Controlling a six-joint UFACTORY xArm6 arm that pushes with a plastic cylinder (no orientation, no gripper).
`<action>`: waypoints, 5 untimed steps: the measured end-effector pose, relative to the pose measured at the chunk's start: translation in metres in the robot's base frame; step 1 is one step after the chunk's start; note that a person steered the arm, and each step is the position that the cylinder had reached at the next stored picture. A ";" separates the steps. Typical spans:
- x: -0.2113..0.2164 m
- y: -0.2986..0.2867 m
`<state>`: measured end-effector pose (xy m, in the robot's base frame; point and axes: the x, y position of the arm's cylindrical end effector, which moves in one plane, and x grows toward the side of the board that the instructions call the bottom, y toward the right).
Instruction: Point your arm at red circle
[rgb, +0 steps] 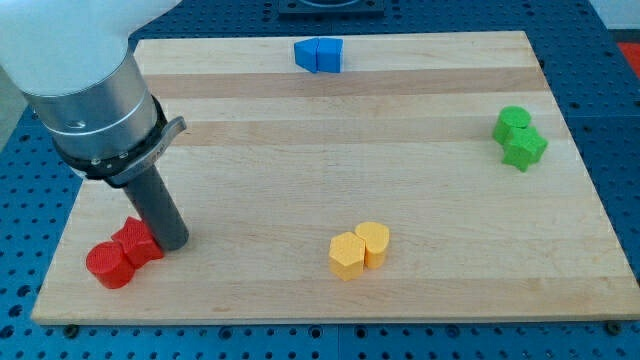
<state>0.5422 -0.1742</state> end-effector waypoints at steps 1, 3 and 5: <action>0.000 0.001; 0.025 0.047; 0.062 0.008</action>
<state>0.6046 -0.1666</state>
